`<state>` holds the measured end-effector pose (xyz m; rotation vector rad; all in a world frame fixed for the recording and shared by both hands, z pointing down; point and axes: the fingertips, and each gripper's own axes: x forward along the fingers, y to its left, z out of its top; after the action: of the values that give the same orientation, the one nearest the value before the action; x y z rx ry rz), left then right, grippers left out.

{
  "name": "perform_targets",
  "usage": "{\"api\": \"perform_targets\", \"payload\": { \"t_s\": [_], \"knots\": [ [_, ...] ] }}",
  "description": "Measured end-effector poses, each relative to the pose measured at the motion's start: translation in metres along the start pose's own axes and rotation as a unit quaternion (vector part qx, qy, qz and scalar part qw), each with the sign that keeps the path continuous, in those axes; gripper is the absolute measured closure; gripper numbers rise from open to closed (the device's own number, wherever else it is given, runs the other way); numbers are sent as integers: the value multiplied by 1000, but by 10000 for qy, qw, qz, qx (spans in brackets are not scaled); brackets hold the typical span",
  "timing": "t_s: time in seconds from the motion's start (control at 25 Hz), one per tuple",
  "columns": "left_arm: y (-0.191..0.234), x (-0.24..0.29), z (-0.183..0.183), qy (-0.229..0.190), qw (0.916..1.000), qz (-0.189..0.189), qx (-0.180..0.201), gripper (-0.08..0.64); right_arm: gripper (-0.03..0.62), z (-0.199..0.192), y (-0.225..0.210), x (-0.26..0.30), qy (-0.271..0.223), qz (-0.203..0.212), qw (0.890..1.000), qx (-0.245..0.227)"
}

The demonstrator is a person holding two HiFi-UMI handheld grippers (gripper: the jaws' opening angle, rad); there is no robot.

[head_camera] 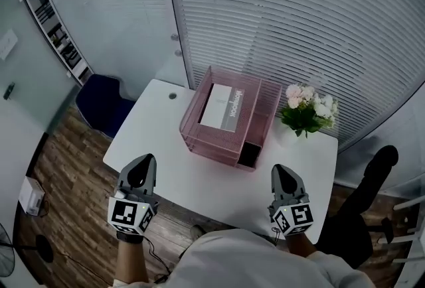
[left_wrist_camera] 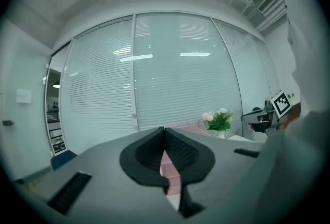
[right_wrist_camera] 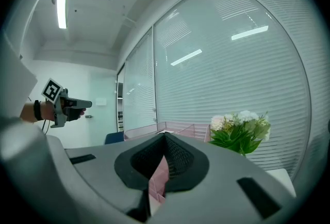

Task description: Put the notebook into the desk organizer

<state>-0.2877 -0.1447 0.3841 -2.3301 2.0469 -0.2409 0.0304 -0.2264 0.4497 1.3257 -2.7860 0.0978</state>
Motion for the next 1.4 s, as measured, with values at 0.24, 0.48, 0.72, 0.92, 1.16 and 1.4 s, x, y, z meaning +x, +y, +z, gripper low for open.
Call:
{"api": "perform_targets", "payload": {
  "t_s": [0.24,0.48,0.72,0.92,1.16,1.4],
  "knots": [
    [15,-34,-17,-110,9973,469,-561,551,579,7,16,4,-82,146,9998,-54],
    [19,-48,-29,-184,9946,637,-793,551,580,9,26,5,-81,235,9996,-129],
    [17,-54,-43,-150,9936,654,-907,551,580,12,31,4,-86,258,9995,-185],
    [18,-56,-49,-165,9929,655,-975,551,580,11,34,6,-61,262,9994,-223],
    [19,-54,-50,-153,9932,617,-980,551,580,9,36,7,-86,232,9996,-143],
    [18,-50,-50,-141,9938,548,-958,551,580,8,35,6,-80,185,9996,-181]
  ]
}}
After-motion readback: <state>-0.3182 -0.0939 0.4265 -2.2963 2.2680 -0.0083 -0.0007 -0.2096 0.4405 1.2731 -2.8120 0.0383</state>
